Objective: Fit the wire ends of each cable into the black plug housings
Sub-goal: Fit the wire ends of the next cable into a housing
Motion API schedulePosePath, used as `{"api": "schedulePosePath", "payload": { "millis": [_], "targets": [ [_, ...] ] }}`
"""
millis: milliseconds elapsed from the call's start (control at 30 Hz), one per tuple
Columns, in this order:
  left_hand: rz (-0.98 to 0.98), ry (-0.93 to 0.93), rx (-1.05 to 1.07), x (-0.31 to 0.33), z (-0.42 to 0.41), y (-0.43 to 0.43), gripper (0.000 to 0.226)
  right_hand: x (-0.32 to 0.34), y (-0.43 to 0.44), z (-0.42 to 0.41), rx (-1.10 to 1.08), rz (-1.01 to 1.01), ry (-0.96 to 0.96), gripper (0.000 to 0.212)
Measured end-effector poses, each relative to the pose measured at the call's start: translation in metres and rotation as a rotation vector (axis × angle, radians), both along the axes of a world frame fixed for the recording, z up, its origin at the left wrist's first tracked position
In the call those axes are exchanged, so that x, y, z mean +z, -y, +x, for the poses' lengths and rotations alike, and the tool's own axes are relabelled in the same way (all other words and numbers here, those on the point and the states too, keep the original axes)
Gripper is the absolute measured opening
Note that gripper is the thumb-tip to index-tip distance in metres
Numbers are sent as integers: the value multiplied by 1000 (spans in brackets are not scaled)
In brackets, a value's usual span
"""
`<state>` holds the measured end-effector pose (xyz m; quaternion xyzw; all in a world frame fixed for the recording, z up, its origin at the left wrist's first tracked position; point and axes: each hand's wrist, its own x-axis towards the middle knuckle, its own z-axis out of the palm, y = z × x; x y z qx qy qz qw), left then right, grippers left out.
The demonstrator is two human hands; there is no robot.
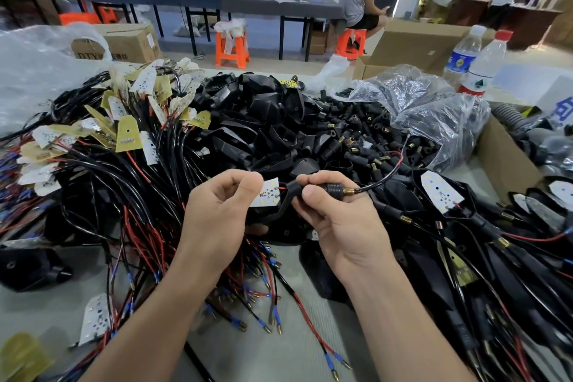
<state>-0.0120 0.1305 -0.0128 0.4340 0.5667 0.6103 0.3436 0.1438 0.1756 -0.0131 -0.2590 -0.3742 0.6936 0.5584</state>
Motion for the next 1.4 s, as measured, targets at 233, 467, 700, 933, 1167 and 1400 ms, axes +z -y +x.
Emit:
{"api": "schedulePosePath", "payload": {
  "millis": [233, 467, 700, 933, 1167, 1400],
  "targets": [
    [-172, 432, -170, 6, 1, 1, 32, 2, 2, 4, -26, 37, 149, 24],
    [-38, 294, -40, 3, 1, 0, 21, 7, -1, 13, 7, -39, 143, 31],
    [9, 306, -17, 5, -2, -1, 14, 9, -3, 18, 17, -100, 40, 14],
    [194, 30, 90, 0, -1, 4, 14, 9, 3, 4, -76, -57, 238, 17],
    [210, -118, 147, -2, -1, 4, 19, 11, 8, 3, -130, 14, 327, 38],
    [419, -240, 173, -2, 1, 15, 21, 11, 3, 13, -63, 27, 399, 42]
  ]
}}
